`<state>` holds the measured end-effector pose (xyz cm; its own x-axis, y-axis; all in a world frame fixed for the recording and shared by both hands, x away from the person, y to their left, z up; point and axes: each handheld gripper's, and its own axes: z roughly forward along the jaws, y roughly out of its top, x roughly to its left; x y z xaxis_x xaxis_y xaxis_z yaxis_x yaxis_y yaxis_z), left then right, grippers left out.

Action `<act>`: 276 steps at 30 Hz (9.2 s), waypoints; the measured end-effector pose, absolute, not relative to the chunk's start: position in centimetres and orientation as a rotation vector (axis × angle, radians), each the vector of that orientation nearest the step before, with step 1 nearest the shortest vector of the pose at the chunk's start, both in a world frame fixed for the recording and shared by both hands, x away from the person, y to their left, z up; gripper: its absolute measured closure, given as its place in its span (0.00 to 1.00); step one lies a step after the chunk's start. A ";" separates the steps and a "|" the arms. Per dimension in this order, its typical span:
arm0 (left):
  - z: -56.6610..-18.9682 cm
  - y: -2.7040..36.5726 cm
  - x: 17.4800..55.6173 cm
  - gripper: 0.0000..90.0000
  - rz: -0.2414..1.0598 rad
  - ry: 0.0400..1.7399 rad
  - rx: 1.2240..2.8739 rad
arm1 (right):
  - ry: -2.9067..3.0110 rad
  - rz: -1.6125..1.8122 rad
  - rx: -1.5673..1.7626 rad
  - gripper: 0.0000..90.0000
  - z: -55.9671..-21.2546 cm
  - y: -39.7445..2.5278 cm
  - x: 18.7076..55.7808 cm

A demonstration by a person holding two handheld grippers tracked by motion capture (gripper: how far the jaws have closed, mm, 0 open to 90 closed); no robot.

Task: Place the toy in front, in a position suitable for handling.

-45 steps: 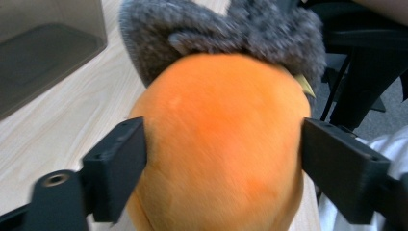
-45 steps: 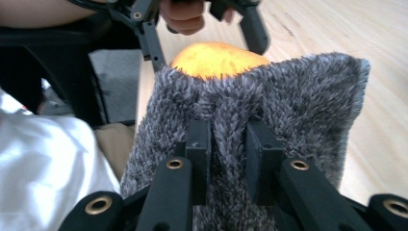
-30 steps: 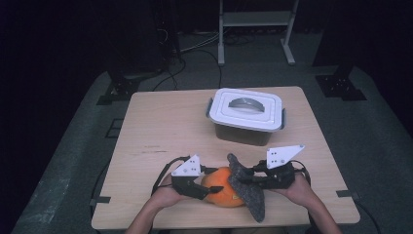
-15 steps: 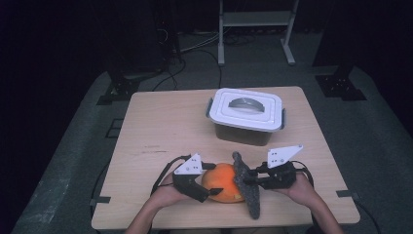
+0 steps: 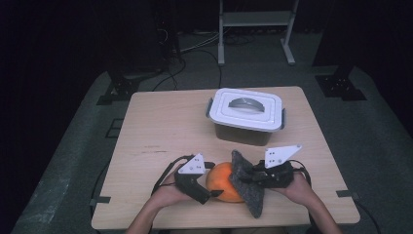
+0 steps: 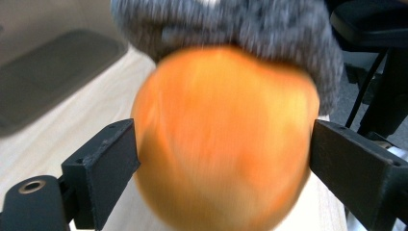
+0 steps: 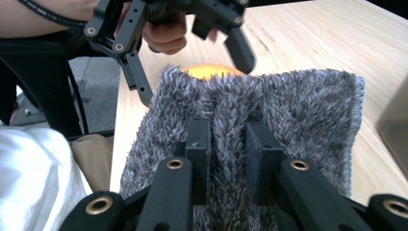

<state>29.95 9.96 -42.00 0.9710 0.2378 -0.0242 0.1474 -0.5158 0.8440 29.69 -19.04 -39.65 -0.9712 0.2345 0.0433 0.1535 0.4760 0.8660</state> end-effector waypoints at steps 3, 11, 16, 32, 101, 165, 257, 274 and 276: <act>-42.0 10.0 29.7 0.27 0.139 0.229 2.121 | 2.629 1.536 0.368 0.82 -39.8 -19.6 29.9; -41.9 10.4 29.8 0.40 0.163 0.224 2.122 | 2.635 1.533 0.383 0.82 -40.0 -20.2 30.0; -41.7 10.6 30.0 0.40 0.158 0.247 2.099 | 2.616 1.542 0.392 0.81 -39.4 -20.5 29.9; -41.5 10.0 29.7 0.35 0.192 0.266 2.115 | 2.638 1.562 0.333 0.82 -39.7 -18.5 29.6; -41.4 10.3 29.7 0.24 0.144 0.244 2.147 | 2.674 1.452 0.373 0.84 -40.3 -19.9 29.5; -43.0 11.9 31.0 0.39 0.133 0.274 2.109 | 2.668 1.473 0.448 0.85 -41.5 -19.2 30.9; -40.0 9.9 29.2 0.45 0.232 0.223 2.035 | 2.545 1.534 0.310 0.85 -38.2 -17.7 28.9; -40.1 9.0 28.6 0.45 0.260 0.194 2.082 | 2.523 1.438 0.211 0.85 -37.3 -16.7 27.8; -40.4 9.3 28.9 0.45 0.240 0.211 2.070 | 2.540 1.449 0.231 0.85 -37.8 -17.0 28.1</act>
<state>28.88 9.29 -40.43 0.9650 0.2488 0.0828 0.0501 -0.4849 0.8731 28.14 -16.96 -37.77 -0.9662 0.2369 -0.1018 0.0329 0.5050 0.8625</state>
